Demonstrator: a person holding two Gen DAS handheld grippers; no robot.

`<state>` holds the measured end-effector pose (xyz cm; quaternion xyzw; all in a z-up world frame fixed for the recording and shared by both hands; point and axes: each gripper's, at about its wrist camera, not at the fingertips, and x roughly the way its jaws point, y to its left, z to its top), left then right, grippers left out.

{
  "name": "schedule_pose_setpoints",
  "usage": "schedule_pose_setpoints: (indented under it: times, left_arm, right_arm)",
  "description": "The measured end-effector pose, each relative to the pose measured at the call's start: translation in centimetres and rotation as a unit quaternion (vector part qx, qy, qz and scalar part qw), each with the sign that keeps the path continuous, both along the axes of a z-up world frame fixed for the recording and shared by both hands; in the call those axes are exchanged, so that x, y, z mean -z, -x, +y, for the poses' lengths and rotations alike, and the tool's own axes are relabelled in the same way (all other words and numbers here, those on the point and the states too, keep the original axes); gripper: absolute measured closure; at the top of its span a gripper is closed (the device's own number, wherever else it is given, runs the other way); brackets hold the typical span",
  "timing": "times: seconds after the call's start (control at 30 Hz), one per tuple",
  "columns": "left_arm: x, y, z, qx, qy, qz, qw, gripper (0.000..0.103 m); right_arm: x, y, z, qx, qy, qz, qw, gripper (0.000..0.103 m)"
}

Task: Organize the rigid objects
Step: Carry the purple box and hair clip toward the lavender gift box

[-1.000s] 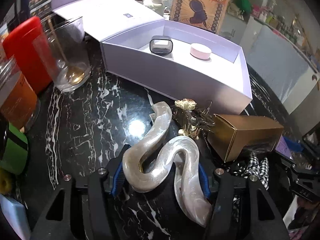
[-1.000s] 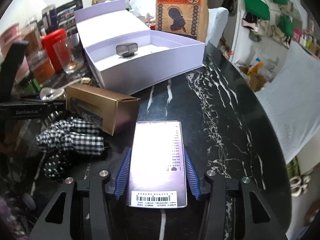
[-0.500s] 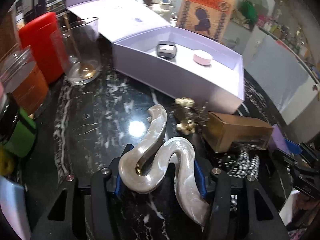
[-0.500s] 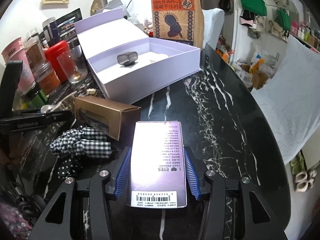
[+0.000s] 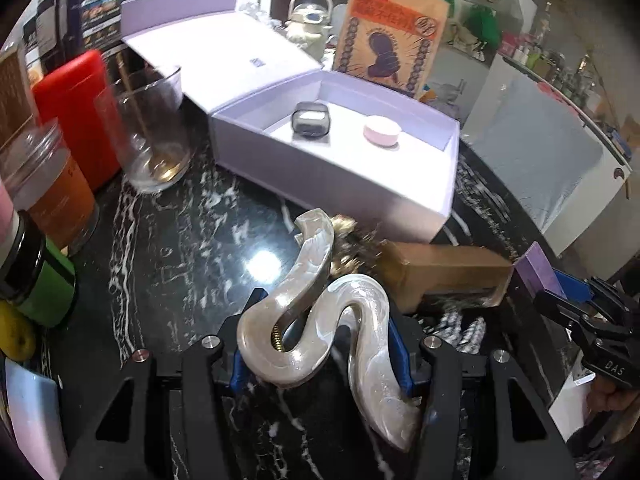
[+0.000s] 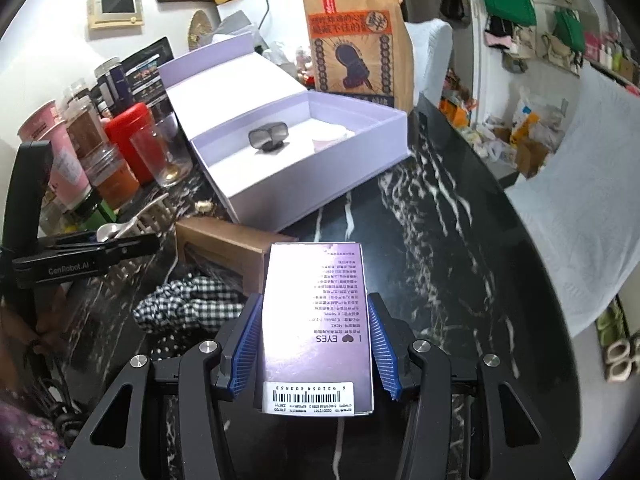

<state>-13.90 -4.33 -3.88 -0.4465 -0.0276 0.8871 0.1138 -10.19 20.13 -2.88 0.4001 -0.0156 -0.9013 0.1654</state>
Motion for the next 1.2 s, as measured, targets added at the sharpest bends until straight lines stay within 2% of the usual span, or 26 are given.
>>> schedule_pose_setpoints:
  times: [0.27, 0.53, 0.9, 1.2]
  left_arm:
    - [-2.4, 0.1, 1.0, 0.012, 0.000, 0.026, 0.9996, 0.049]
    - [-3.6, 1.1, 1.6, 0.027, -0.008, 0.034, 0.9990, 0.049]
    - [-5.4, 2.3, 2.1, 0.039, -0.011, 0.048, 0.9980, 0.049]
    - [-7.3, 3.6, 2.3, 0.045, -0.012, 0.069, 0.9965, 0.049]
  right_arm:
    - [-2.3, 0.3, -0.5, -0.031, -0.001, 0.023, 0.999, 0.053]
    - [-3.8, 1.8, -1.8, -0.083, 0.001, 0.030, 0.996, 0.053]
    - [-5.7, 3.1, -3.3, -0.121, 0.009, 0.046, 0.992, 0.052]
    - [-8.0, 4.1, -3.7, -0.138, 0.006, 0.078, 0.987, 0.053]
